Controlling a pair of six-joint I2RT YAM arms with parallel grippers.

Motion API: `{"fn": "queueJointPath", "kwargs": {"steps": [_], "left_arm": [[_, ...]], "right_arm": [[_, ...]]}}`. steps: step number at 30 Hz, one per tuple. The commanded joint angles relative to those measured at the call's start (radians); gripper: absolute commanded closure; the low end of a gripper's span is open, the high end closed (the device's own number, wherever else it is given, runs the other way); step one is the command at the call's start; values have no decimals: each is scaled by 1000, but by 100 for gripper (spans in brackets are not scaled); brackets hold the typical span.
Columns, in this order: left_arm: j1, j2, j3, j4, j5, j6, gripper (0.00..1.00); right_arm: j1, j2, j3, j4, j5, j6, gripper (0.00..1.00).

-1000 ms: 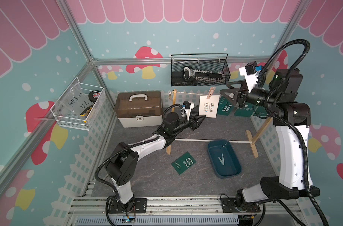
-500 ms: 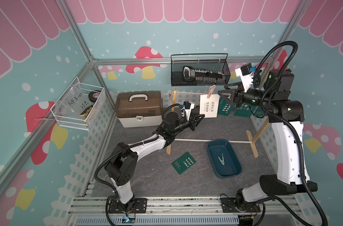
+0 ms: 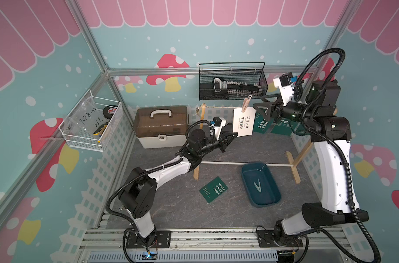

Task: Remove the postcards from the strings
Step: Remove the clamp from the clothesline.

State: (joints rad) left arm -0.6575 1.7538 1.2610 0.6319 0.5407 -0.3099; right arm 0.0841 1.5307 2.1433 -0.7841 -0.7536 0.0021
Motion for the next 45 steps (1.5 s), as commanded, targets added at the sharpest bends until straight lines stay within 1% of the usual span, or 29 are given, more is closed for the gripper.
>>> {"fn": "queueJointPath", "kwargs": {"steps": [1, 8, 13, 21, 29, 38, 45], "left_arm": [[11, -40, -10, -1, 41, 13, 97], [28, -38, -12, 45, 90, -24, 100], [33, -35, -10, 55, 129, -26, 100], [41, -36, -8, 67, 169, -24, 100], [51, -31, 2, 86, 211, -22, 100], [55, -24, 8, 97, 214, -29, 100], [58, -19, 10, 104, 214, -33, 100]], "right_arm": [[-6, 47, 43, 39, -56, 19, 39], [-6, 111, 108, 42, -108, 52, 35], [-4, 137, 113, 64, -124, 85, 32], [5, 158, 107, 50, -154, 86, 27], [12, 168, 107, 50, -151, 94, 27], [53, 142, 124, 53, -120, 98, 26], [64, 124, 132, 33, -110, 105, 27]]}}
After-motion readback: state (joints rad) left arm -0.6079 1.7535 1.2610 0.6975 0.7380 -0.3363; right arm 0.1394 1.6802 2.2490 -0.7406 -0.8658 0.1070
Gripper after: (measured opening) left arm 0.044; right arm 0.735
